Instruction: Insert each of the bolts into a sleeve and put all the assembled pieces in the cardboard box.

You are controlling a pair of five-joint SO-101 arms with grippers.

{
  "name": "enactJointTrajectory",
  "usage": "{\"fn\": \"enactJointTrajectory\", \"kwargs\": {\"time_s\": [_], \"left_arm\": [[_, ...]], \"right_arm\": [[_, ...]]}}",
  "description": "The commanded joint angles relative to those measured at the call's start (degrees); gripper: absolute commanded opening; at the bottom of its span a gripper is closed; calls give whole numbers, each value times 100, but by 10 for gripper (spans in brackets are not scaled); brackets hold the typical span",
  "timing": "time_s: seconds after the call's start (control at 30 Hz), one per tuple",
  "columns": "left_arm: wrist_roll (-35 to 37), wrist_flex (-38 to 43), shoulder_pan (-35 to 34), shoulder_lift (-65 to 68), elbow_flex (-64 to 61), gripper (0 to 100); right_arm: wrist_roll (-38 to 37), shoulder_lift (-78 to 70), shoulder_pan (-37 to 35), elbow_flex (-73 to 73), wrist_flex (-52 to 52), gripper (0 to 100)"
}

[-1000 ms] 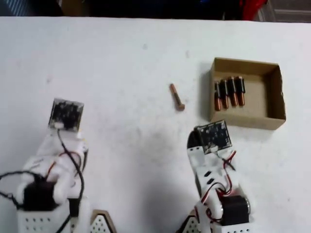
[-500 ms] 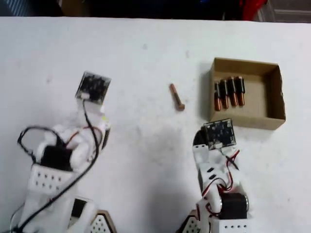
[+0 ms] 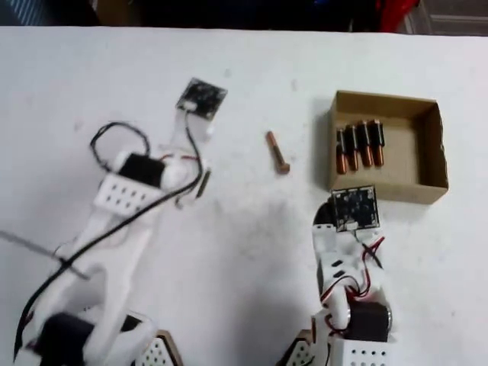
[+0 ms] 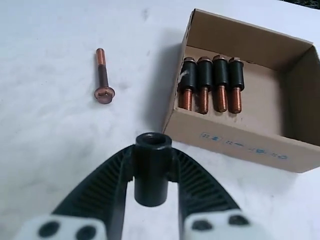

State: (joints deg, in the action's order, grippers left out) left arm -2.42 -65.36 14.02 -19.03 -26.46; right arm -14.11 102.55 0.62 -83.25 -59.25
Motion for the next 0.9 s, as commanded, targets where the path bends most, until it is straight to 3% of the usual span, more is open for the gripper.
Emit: {"fn": "enactJointTrajectory", "kwargs": {"time_s": [0.0,0.1,0.7,0.87], "left_arm": [[79,167,277,690,818,24],[141,158,391,1314,1292,24],[2075,176,1112,3415,3182,24],[3121,185,1138,4189,3956,24]], "right_arm": [[0,57,57,44,154,17],[0,57,66,44,154,17],[-35,57,365,-44,198,17],[-44,57,374,-237,418,17]]}}
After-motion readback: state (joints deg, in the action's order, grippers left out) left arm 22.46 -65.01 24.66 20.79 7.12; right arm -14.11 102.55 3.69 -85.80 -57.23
